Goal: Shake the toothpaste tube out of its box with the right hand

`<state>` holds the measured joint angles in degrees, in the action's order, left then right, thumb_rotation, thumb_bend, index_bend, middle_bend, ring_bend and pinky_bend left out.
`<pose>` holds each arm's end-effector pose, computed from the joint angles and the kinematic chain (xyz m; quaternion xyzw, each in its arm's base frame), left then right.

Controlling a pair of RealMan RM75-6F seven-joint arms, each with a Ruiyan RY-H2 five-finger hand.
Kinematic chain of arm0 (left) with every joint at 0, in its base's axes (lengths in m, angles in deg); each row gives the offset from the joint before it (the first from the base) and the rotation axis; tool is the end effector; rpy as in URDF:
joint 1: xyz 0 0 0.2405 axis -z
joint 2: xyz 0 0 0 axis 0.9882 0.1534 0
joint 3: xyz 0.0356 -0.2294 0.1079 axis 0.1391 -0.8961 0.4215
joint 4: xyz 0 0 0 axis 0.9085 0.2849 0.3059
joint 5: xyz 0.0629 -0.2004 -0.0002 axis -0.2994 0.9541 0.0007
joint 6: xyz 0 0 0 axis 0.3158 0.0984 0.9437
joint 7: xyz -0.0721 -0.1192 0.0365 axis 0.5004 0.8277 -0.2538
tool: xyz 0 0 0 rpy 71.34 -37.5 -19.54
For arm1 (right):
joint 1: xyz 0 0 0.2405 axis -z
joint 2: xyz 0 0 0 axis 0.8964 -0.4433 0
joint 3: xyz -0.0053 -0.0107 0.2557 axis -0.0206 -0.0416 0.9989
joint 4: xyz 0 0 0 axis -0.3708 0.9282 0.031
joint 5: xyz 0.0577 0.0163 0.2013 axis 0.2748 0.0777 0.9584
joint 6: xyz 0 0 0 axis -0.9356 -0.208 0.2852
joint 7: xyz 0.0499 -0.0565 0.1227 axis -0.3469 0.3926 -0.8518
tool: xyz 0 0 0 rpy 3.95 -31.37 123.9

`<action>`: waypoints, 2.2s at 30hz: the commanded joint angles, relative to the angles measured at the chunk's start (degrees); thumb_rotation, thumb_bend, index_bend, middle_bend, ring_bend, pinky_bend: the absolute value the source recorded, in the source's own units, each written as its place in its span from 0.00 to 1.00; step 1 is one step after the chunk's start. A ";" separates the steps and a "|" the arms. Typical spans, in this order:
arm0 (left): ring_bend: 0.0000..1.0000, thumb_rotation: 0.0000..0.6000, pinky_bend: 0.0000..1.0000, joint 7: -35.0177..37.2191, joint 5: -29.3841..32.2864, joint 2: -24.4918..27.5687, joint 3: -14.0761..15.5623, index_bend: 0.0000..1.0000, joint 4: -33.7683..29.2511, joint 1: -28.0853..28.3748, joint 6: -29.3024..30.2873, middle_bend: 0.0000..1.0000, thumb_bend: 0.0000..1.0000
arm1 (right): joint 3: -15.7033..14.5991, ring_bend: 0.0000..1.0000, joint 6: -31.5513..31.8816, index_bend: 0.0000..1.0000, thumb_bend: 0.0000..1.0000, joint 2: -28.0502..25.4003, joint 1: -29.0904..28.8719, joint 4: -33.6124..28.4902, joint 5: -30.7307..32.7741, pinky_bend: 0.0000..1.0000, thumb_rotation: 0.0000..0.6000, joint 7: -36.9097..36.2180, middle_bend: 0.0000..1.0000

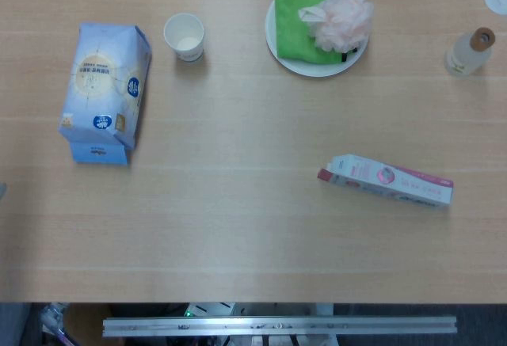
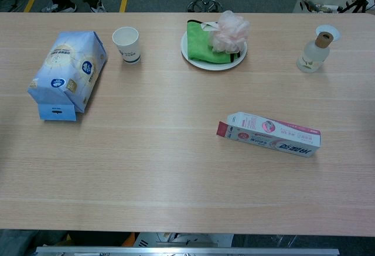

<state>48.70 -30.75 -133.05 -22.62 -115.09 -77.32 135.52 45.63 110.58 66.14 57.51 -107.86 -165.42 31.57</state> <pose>-0.3257 0.1760 0.1459 -0.5852 -0.3874 -0.3642 0.6122 -0.3137 -0.1915 0.1341 0.6096 -0.3788 0.3660 0.5924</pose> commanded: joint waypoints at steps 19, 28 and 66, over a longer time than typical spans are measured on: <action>0.37 1.00 0.53 0.95 -0.90 -0.32 0.78 0.40 0.76 0.22 -0.71 0.38 0.12 | -0.01 0.43 -0.33 0.44 0.45 1.01 -0.74 0.27 -0.74 0.58 1.00 0.33 0.47; 0.37 1.00 0.53 2.80 -0.99 -1.17 0.87 0.40 2.30 -0.43 0.26 0.38 0.12 | -0.30 0.43 0.54 0.44 0.45 0.72 -0.12 -0.14 -0.87 0.58 1.00 0.67 0.47; 0.37 1.00 0.53 9.90 -2.50 -1.77 0.71 0.40 7.72 0.67 -0.04 0.37 0.12 | -0.78 0.19 -7.87 0.23 0.00 9.74 -4.80 -23.72 22.99 0.33 1.00 36.64 0.25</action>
<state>58.26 -33.20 -134.73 -21.98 -107.67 -76.58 135.42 44.34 102.78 72.89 53.75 -131.34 -144.77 66.01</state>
